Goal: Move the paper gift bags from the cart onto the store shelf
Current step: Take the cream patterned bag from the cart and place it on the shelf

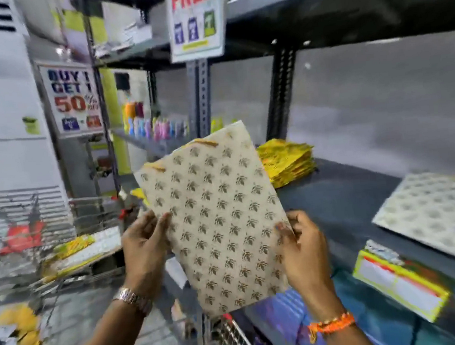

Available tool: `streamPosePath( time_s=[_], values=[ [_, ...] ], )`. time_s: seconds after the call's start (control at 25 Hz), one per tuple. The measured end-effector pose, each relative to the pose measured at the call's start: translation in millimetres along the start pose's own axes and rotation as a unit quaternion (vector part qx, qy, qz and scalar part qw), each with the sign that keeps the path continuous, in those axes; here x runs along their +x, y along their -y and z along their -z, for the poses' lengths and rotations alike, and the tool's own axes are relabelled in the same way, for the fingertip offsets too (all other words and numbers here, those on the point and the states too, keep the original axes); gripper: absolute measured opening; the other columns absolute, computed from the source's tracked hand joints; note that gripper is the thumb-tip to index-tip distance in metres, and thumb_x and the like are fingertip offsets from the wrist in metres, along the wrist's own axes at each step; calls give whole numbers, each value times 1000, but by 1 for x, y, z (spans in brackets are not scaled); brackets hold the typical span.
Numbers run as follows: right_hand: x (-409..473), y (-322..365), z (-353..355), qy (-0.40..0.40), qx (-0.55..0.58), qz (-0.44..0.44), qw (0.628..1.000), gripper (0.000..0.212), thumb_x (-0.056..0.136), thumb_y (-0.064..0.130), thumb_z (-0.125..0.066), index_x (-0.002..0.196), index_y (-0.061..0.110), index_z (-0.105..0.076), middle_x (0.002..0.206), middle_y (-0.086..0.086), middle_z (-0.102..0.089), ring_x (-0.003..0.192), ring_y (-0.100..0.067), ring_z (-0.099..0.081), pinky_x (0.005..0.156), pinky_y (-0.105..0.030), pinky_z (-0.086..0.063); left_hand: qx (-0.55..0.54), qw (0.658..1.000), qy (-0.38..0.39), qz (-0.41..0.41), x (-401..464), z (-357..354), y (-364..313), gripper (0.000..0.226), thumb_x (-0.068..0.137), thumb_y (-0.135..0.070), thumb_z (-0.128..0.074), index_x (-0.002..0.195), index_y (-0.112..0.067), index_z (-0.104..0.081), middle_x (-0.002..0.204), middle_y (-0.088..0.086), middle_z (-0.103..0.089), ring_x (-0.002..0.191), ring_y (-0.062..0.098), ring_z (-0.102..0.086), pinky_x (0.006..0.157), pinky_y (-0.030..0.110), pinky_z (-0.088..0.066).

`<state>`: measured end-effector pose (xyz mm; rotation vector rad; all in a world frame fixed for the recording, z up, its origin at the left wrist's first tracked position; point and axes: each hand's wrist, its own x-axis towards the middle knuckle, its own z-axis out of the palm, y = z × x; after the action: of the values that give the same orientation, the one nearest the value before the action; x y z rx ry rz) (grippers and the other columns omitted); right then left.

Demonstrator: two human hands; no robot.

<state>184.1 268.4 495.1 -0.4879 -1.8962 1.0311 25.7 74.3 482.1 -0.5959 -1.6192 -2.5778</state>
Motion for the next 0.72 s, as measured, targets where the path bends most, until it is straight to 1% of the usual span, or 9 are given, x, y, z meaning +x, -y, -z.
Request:
streamPosePath(
  time_s=[0.08, 0.16, 0.24, 0.32, 0.44, 0.52, 0.56, 0.64, 0.72],
  values=[
    [12, 20, 36, -61, 9, 5, 998, 4, 94, 15, -63, 91, 18, -63, 80, 3, -76, 76, -22, -71, 72, -48, -57, -18, 997, 73, -34, 15, -49, -26, 30, 90, -14, -63, 119, -10, -68, 114, 5, -75, 99, 16, -72, 85, 34, -59],
    [21, 37, 67, -113, 13, 6, 994, 5, 94, 18, -64, 90, 21, -64, 74, 8, -75, 67, -11, -70, 68, -45, -59, -39, 994, 93, -49, 24, -91, -42, 42, 84, -21, -69, 124, -9, -67, 117, 8, -73, 102, 21, -70, 90, 41, -56],
    [26, 52, 97, -150, 26, 12, 988, 8, 95, 20, -64, 88, 24, -63, 78, 15, -75, 65, -6, -70, 64, -38, -59, -44, 994, 86, -60, 29, -133, -55, 52, 75, -31, -77, 121, -8, -70, 111, 9, -75, 98, 21, -71, 90, 42, -57],
    [31, 62, 126, -180, 30, 9, 983, 9, 95, 20, -63, 89, 25, -64, 78, 12, -76, 65, -7, -71, 62, -35, -58, -35, 991, 96, -85, 30, -174, -64, 48, 70, -40, -81, 109, -13, -76, 98, 4, -79, 88, 19, -75, 80, 37, -61],
    [37, 66, 172, -225, 39, -26, 973, 8, 96, 15, -63, 95, 22, -66, 80, 2, -77, 76, -19, -74, 71, -44, -61, -37, 984, 134, -111, 26, -235, -72, 26, 66, -44, -83, 87, -29, -81, 81, -8, -79, 73, 10, -77, 64, 25, -61],
    [40, 65, 200, -240, 42, -55, 968, 15, 96, 11, -61, 108, 18, -66, 90, -1, -76, 84, -22, -73, 80, -45, -60, -26, 980, 164, -109, 24, -270, -70, 22, 68, -43, -82, 86, -31, -80, 81, -9, -79, 73, 9, -76, 66, 27, -61],
    [41, 65, 215, -253, 39, -65, 964, 22, 96, 9, -60, 117, 17, -63, 94, -1, -75, 87, -21, -73, 80, -43, -60, -21, 978, 177, -106, 21, -289, -67, 23, 69, -42, -82, 88, -29, -81, 82, -8, -79, 73, 9, -74, 68, 29, -61],
    [44, 62, 244, -286, 6, -69, 956, 33, 96, 6, -60, 124, 22, -57, 96, -2, -72, 83, -16, -71, 71, -36, -57, 4, 975, 193, -110, 14, -324, -56, 28, 73, -38, -80, 95, -21, -81, 86, -3, -79, 77, 9, -73, 72, 33, -61],
    [48, 59, 268, -310, -39, -68, 948, 32, 95, 3, -58, 118, 26, -57, 95, -2, -72, 77, -15, -71, 62, -32, -56, 43, 966, 221, -128, 3, -356, -44, 25, 81, -30, -75, 101, -16, -80, 90, -1, -79, 79, 9, -72, 73, 33, -61]
  ],
)
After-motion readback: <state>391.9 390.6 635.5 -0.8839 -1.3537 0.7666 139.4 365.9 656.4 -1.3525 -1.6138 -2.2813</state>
